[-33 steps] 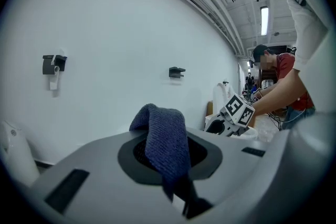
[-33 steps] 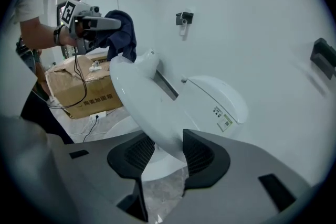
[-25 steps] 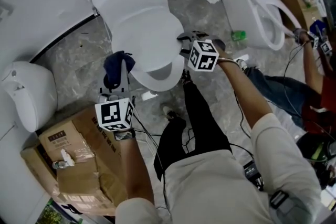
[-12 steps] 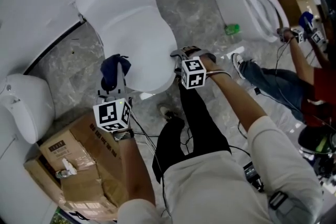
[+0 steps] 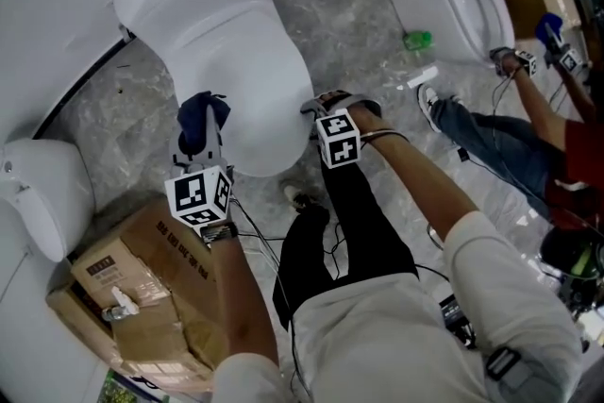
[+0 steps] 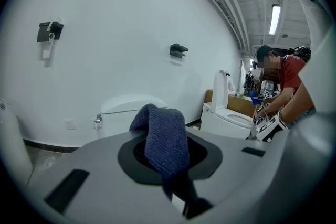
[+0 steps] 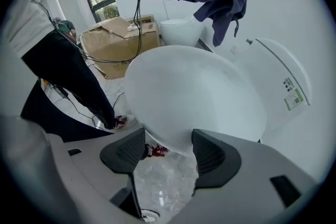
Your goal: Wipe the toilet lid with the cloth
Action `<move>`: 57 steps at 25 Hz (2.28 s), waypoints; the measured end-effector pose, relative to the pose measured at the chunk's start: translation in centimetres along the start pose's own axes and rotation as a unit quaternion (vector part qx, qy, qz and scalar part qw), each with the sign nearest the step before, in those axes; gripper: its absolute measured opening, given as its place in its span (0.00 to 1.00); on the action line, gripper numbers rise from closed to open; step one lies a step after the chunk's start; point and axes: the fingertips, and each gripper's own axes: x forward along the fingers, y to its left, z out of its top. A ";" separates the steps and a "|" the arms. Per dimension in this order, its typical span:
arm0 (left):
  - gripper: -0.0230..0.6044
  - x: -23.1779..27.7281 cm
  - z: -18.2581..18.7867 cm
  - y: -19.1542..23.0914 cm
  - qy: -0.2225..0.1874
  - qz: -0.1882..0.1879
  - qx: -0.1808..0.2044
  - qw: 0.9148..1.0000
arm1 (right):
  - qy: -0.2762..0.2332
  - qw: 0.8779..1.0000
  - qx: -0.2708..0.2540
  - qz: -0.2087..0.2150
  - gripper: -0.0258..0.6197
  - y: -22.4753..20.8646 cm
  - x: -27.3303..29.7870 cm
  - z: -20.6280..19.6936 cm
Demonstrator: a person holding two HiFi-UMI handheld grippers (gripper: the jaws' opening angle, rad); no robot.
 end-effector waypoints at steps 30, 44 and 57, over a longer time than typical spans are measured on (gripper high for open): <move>0.12 9.5 -9.1 8.2 0.048 0.056 -0.022 0.997 | -0.022 0.994 0.088 0.065 0.50 2.7 8.3 -3.5; 0.12 14.4 -13.8 14.2 0.076 0.103 -0.028 0.991 | -0.262 0.909 0.319 -0.055 0.33 -9.6 -1.1 2.4; 0.12 17.8 -15.3 14.9 0.113 0.118 -0.020 0.986 | -0.294 0.865 0.373 -0.162 0.12 -16.7 -6.4 -0.8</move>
